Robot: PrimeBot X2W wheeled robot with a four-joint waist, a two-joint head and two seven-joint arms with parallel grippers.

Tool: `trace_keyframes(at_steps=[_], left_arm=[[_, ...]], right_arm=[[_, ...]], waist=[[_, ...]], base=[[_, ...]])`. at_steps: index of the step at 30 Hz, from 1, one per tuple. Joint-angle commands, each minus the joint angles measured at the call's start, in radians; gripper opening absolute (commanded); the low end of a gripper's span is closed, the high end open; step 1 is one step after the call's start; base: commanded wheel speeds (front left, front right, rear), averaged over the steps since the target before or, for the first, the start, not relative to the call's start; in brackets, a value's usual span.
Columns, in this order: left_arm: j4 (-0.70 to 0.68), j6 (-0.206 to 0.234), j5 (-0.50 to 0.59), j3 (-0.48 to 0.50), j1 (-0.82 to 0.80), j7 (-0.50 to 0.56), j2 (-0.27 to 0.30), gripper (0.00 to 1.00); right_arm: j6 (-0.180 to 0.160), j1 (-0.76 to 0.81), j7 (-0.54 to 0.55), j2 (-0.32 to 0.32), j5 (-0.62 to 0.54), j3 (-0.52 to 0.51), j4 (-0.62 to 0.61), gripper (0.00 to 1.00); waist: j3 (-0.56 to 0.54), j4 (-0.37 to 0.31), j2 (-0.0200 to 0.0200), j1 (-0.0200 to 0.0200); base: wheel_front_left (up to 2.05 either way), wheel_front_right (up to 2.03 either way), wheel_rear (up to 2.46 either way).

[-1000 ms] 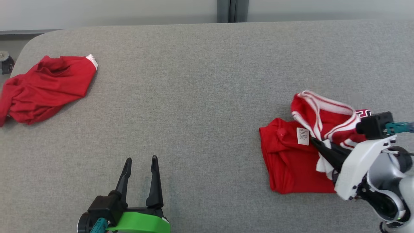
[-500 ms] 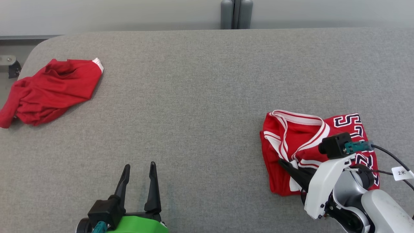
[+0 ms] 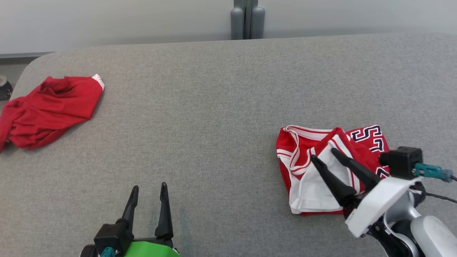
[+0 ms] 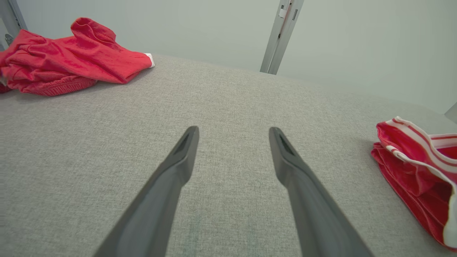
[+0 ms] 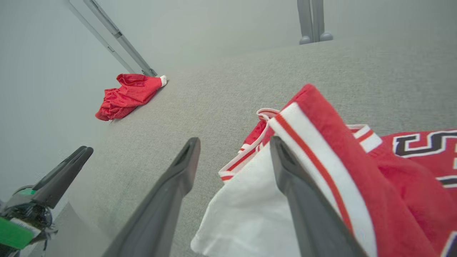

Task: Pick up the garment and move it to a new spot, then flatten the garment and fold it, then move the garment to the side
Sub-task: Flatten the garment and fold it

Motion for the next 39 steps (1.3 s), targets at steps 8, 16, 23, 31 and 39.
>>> trace_keyframes(at_steps=[8, 16, 23, 31, 39], left_arm=[[-0.005, -0.013, 0.016, 0.02, 0.033, -0.003, 0.002, 1.0], [-0.001, -0.009, 0.004, 0.021, 0.067, -0.003, 0.002, 1.0], [-0.006, -0.008, -0.002, 0.026, 0.083, -0.003, 0.002, 1.0], [-0.016, -0.013, 0.003, 0.03, 0.056, -0.003, 0.002, 1.0], [-0.016, -0.025, 0.017, 0.013, 0.002, -0.003, 0.002, 1.0]], right_arm=[[0.0, 0.191, -0.247, -0.001, -0.061, -0.207, 0.026, 1.0], [0.0, 0.274, -0.449, 0.07, -0.246, -0.376, 0.19, 1.0], [0.0, 0.281, -0.501, 0.127, -0.399, -0.48, 0.312, 1.0], [0.0, 0.219, -0.504, 0.134, -0.39, -0.466, 0.341, 0.05], [0.0, -0.015, -0.438, 0.035, -0.382, -0.305, 0.435, 0.0]], waist=[[-0.048, -0.001, 0.0, 0.0], [-0.1, -0.019, 0.0, 0.0], [-0.12, -0.027, 0.0, 0.0], [-0.089, -0.031, 0.0, 0.0], [-0.008, -0.011, 0.0, 0.0]], base=[[0.0, 0.0, 0.0], [0.0, 0.0, 0.0], [0.0, 0.0, 0.0], [0.0, 0.0, 0.0], [0.0, 0.0, 0.0]])
